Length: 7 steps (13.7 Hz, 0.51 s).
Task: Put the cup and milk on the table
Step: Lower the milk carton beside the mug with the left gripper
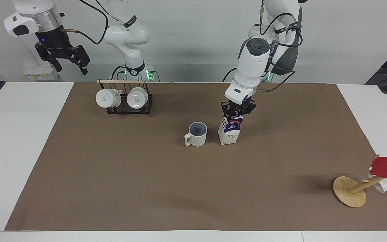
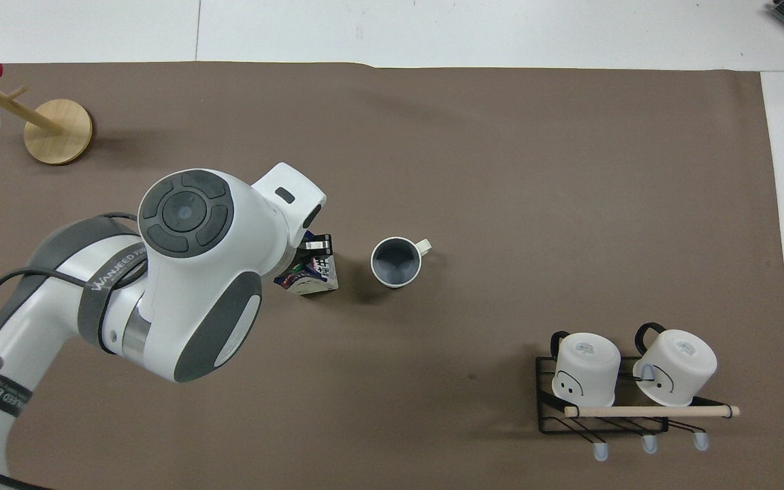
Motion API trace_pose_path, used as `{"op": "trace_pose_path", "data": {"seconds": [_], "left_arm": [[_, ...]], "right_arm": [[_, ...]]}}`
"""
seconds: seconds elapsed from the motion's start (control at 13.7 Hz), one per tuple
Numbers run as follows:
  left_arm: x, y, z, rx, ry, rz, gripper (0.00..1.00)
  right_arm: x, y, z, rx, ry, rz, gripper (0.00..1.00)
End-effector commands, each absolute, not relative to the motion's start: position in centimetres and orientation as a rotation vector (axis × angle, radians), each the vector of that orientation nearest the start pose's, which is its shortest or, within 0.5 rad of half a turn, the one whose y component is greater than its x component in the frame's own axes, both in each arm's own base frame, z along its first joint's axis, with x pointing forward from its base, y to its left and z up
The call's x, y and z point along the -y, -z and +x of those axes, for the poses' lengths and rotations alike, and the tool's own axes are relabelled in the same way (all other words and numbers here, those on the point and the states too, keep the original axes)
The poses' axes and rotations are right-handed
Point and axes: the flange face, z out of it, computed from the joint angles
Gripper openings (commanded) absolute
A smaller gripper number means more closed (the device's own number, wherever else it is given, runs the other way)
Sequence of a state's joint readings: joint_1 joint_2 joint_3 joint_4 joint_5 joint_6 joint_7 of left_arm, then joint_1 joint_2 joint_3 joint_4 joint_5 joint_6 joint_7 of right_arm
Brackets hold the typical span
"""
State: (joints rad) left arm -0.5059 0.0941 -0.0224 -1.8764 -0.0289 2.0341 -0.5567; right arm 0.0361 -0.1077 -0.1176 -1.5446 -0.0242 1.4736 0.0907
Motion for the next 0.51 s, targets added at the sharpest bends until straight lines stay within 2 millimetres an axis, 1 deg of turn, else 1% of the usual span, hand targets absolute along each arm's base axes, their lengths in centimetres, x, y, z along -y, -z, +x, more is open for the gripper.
{"op": "trace_pose_path", "data": {"seconds": [0.0, 0.07, 0.15, 0.29, 0.37, 0.44], "left_arm": [[29.8, -45.8, 51.0, 0.061, 0.094, -3.191, 0.41], [29.9, -45.7, 50.9, 0.059, 0.090, -3.189, 0.43], [29.8, -45.7, 51.0, 0.061, 0.090, -3.189, 0.52], [29.9, -45.8, 50.9, 0.061, 0.087, -3.189, 0.75], [30.0, -45.9, 50.8, 0.059, 0.081, -3.187, 0.96], [30.0, -46.4, 50.9, 0.056, 0.089, -3.189, 1.00]], "right_arm": [[4.3, -67.7, 50.7, -0.211, 0.074, -3.149, 1.00], [3.9, -67.8, 51.0, -0.199, 0.100, -3.150, 1.00], [3.5, -67.8, 51.0, -0.201, 0.106, -3.150, 1.00], [3.2, -67.4, 50.8, -0.191, 0.089, -3.149, 1.00], [3.2, -67.4, 50.8, -0.188, 0.089, -3.149, 1.00], [3.0, -67.3, 50.8, -0.190, 0.084, -3.143, 1.00]]}}
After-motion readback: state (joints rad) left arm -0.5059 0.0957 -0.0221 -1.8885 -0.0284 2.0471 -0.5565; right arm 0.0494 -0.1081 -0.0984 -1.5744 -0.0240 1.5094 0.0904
